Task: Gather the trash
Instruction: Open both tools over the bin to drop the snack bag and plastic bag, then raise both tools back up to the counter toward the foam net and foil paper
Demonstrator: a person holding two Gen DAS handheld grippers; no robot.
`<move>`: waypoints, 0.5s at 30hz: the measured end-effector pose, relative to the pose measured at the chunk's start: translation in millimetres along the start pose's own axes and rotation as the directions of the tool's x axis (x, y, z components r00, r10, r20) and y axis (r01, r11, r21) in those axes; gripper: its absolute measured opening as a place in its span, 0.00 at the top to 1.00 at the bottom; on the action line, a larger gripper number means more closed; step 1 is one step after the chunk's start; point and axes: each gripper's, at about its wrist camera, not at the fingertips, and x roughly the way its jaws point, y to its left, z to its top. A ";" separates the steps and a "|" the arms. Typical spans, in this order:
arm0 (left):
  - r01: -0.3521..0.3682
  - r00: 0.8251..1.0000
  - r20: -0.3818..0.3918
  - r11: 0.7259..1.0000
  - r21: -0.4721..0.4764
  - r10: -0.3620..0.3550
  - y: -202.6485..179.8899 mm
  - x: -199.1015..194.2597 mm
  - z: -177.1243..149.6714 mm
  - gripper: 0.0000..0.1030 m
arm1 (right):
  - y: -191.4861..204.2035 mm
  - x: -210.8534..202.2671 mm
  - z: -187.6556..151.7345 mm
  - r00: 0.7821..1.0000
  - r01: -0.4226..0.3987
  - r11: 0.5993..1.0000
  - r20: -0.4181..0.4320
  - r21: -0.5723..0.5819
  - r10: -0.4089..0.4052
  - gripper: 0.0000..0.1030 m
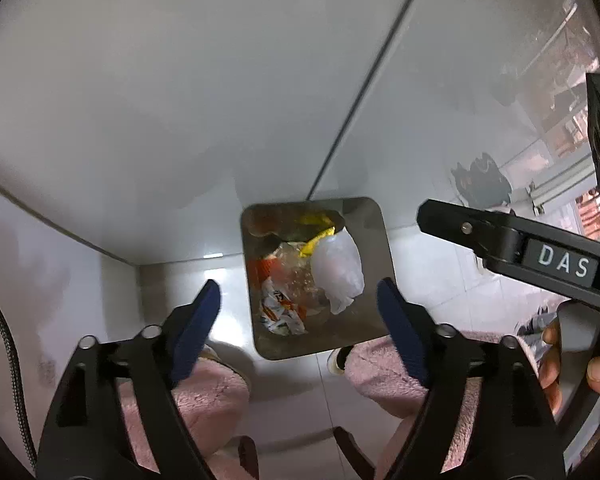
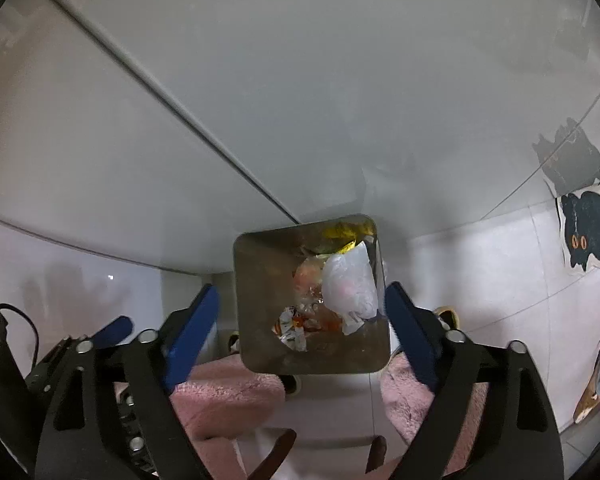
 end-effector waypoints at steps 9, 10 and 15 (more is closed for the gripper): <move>-0.039 0.996 0.082 0.999 -0.032 0.042 15.6 -60.4 -8.1 0.12 | 27.5 -51.5 -9.8 0.996 -0.008 0.998 0.085 -0.062 0.013 0.11; -0.046 0.994 0.093 0.998 -0.036 0.049 17.3 -67.6 -8.4 0.12 | 30.4 -57.2 -9.9 0.995 -0.008 0.997 0.094 -0.072 0.015 0.11; -0.097 0.978 0.184 0.995 -0.039 0.102 22.0 -119.4 -0.1 0.12 | 53.8 -109.0 -6.6 0.983 -0.005 0.988 0.181 -0.151 0.032 0.11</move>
